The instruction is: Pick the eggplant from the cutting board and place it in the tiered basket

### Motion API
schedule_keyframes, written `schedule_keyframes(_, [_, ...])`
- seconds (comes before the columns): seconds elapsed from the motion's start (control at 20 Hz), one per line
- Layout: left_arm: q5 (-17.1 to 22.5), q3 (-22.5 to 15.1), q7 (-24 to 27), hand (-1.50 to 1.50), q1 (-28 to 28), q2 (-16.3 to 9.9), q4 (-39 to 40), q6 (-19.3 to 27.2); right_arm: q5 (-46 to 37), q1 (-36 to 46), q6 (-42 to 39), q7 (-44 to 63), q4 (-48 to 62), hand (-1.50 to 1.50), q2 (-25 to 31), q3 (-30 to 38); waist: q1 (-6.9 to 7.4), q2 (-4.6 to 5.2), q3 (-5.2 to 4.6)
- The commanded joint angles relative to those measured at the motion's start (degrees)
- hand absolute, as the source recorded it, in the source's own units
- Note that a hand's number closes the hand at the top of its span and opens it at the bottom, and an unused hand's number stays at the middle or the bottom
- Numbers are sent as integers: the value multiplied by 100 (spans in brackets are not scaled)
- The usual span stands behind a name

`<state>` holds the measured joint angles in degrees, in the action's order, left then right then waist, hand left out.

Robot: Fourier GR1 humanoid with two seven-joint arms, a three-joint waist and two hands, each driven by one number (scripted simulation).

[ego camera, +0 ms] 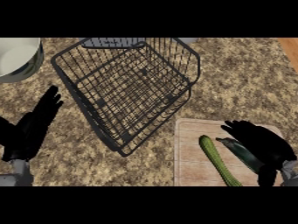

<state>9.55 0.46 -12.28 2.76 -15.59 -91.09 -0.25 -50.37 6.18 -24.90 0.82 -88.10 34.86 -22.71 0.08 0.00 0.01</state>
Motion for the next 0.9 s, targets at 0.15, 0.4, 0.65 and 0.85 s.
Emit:
schedule_keyframes(0.15, [18,162,-201,0,323,11,117,-101,-312,124,-562,-289,682,150,-70,-111,-13,3,-2])
schedule_keyframes(0.4, [-62,164,-102,0,155,4,7,-245,-970,352,-323,-536,872,150,-223,-499,20,1,-1])
schedule_keyframes(0.65, [68,420,-408,0,464,-39,64,-217,-1182,-182,290,-1090,652,150,143,-394,-29,-4,-1])
schedule_keyframes(0.85, [-250,215,44,0,126,251,284,-75,-1411,-711,701,121,44,150,-610,-246,-132,-21,-5])
